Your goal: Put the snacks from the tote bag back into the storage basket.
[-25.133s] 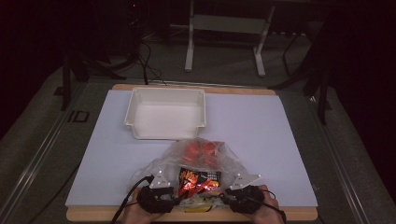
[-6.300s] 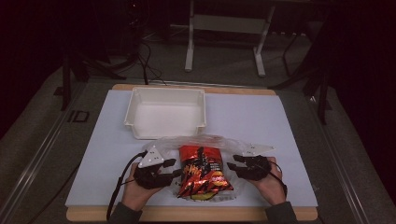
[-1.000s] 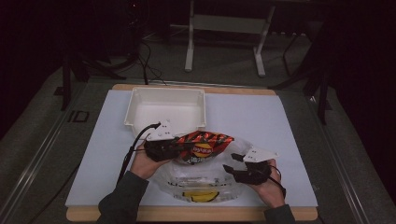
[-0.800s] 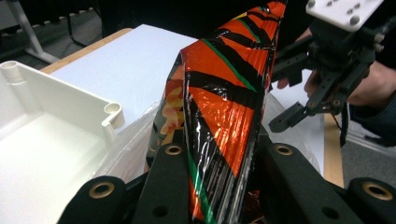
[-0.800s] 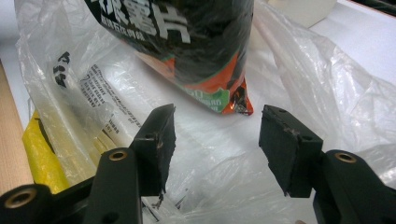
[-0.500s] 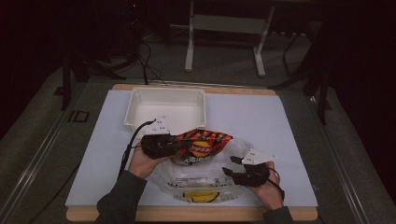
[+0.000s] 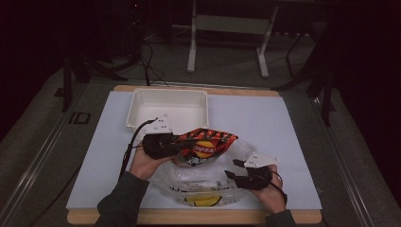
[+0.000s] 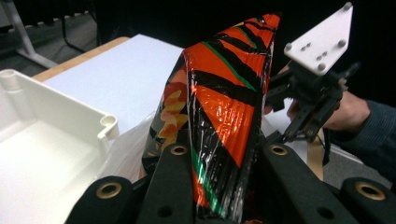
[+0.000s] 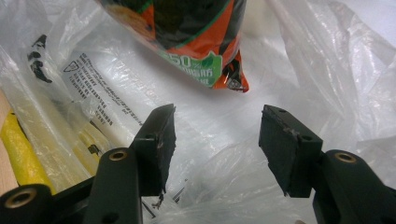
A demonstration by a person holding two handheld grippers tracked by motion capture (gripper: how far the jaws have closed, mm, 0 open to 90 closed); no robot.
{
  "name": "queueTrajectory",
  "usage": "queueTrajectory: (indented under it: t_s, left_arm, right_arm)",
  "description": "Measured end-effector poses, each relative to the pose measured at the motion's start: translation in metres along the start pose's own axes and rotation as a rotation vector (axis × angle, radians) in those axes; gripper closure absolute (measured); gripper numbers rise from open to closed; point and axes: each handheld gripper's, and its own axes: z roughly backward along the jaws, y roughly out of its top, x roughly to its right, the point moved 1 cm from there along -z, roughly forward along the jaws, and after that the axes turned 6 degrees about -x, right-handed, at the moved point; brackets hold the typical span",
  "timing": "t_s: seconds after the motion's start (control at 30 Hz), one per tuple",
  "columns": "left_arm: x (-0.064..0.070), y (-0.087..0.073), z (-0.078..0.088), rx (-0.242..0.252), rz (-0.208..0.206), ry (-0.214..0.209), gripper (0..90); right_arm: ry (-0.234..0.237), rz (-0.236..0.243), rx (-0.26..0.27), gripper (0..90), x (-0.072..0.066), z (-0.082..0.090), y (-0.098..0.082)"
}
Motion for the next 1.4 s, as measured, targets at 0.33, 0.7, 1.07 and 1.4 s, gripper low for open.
queueTrajectory:
  t_s: [0.33, 0.7, 1.07, 1.4]
  left_arm:
    - [0.004, 0.008, 0.008, 0.026, 0.002, -0.017, 82.0]
    - [0.008, 0.015, 0.013, 0.062, 0.008, -0.042, 82.4]
    - [0.014, 0.024, 0.002, 0.075, 0.001, -0.08, 82.5]
    - [0.016, 0.031, 0.012, 0.096, -0.002, -0.092, 82.6]
  right_arm:
    - [-0.007, -0.01, -0.008, 45.2, 0.002, -0.004, -0.003]
    - [-0.012, -0.011, -0.006, 45.2, 0.002, -0.004, -0.002]
    - [-0.006, 0.002, -0.007, 45.2, -0.001, -0.006, 0.001]
    - [-0.008, -0.005, 0.007, 45.2, -0.001, -0.001, -0.001]
